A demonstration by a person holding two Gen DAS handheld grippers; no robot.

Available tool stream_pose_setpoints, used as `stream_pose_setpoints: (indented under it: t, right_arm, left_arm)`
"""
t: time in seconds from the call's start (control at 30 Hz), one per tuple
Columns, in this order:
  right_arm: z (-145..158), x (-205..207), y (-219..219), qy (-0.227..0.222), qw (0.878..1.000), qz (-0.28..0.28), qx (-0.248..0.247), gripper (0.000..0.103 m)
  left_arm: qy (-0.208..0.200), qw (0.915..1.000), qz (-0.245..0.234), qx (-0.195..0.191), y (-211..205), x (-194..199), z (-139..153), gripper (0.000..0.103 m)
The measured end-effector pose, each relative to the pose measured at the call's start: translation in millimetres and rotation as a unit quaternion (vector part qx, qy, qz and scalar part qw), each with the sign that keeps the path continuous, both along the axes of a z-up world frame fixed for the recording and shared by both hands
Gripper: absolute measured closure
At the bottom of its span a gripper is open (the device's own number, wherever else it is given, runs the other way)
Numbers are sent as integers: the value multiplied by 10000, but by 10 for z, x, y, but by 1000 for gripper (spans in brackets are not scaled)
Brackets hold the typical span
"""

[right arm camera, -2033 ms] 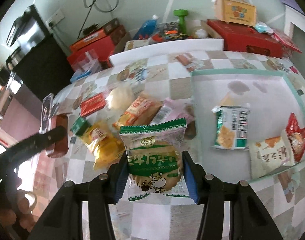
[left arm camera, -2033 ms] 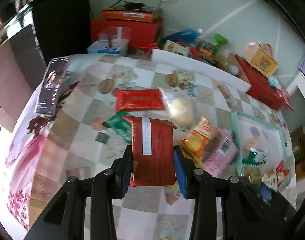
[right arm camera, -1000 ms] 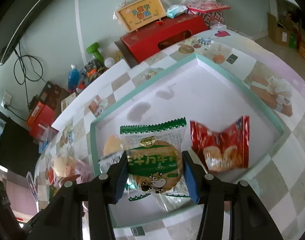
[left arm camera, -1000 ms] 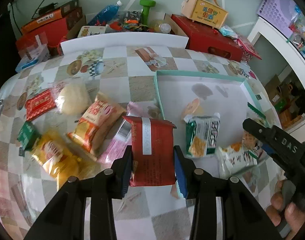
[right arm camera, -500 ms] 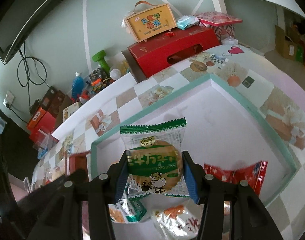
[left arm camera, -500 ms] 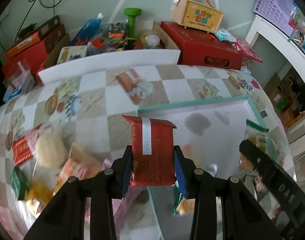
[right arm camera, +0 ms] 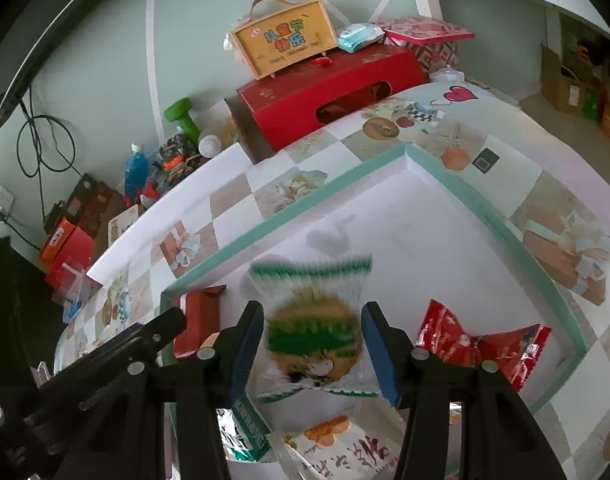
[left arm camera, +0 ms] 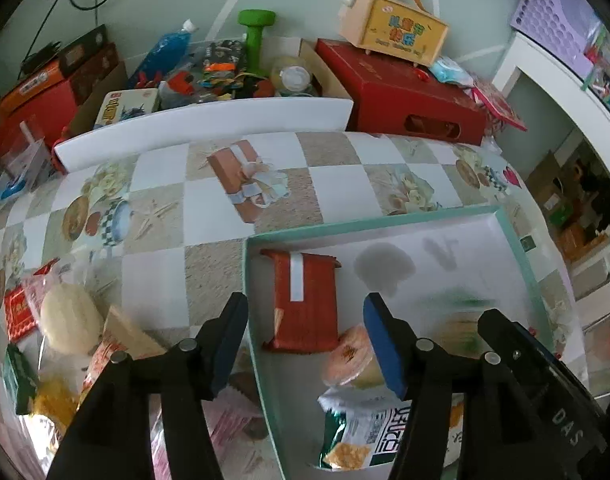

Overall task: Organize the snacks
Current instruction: 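Open both tools to drop the cookie pack and red box into the tray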

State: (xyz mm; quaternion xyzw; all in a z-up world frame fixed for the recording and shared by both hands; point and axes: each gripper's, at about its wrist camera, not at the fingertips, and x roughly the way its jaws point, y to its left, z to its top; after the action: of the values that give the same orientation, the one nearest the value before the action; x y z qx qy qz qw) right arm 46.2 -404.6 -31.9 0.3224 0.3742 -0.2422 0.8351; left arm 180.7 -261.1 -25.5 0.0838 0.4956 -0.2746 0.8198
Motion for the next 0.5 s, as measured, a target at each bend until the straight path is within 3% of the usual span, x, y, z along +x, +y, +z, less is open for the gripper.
stream_pose_setpoints:
  t: [0.1,0.27,0.4,0.5]
  right_arm:
    - [38,-47,-19,-29,10000,-58,18,48]
    - [95,-73,-12,1,10000,-38,-48,30]
    - [102,-76,0,105,9999,-26,-114,16]
    - [83,-67,11,233,9996,-14,-173,7]
  left_arm:
    - [-110,9999,96,23,72,-13,64,40]
    - [-367,9987,247,252,152,-5,114,20]
    - [-795,9934,410,713,205,-44,90,12]
    - [-910,9915,482,795,285,-70,65,8]
